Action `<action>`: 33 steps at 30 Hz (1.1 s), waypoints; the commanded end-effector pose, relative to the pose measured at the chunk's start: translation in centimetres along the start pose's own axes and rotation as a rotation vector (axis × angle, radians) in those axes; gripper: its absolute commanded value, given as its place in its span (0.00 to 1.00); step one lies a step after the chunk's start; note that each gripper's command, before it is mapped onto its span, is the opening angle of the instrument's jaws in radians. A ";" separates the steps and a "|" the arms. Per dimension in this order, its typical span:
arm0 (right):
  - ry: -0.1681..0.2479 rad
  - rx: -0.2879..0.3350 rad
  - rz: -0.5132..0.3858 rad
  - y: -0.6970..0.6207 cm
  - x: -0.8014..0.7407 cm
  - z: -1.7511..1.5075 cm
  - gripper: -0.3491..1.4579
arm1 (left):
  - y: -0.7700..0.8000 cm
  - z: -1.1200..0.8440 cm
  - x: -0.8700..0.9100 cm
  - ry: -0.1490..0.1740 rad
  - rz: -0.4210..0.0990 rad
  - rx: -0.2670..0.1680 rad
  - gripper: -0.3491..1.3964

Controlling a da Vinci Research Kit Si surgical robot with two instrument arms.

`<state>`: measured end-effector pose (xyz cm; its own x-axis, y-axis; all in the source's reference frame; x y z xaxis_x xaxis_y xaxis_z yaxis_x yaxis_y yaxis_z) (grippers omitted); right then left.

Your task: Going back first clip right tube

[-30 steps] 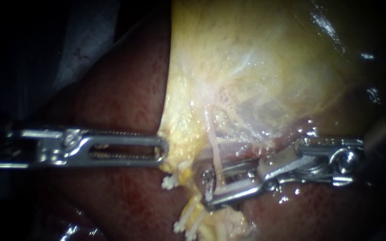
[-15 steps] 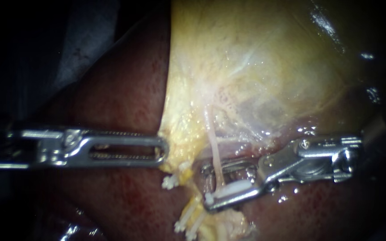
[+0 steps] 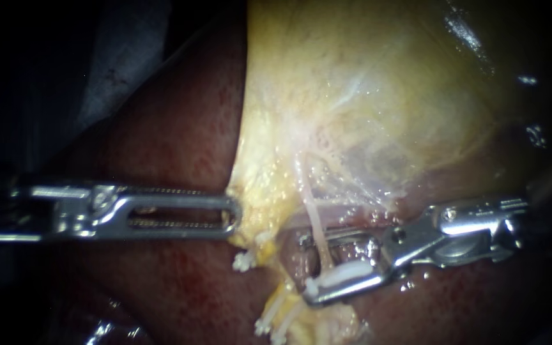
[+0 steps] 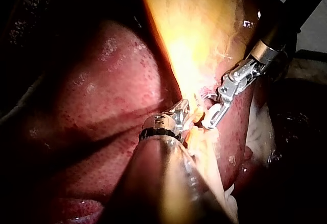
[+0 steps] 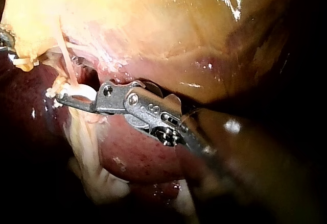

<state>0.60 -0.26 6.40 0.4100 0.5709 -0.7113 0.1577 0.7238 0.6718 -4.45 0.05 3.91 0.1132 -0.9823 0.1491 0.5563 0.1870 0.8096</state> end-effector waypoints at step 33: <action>-0.002 -0.004 0.008 -0.03 -0.03 0.21 0.50 | -0.01 0.02 0.00 -0.001 -0.001 -0.001 0.00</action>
<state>0.78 -0.38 6.45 0.4132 0.5762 -0.7052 0.1508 0.7204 0.6770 -4.47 0.05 3.92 0.1119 -0.9825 0.1491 0.5571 0.1863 0.8093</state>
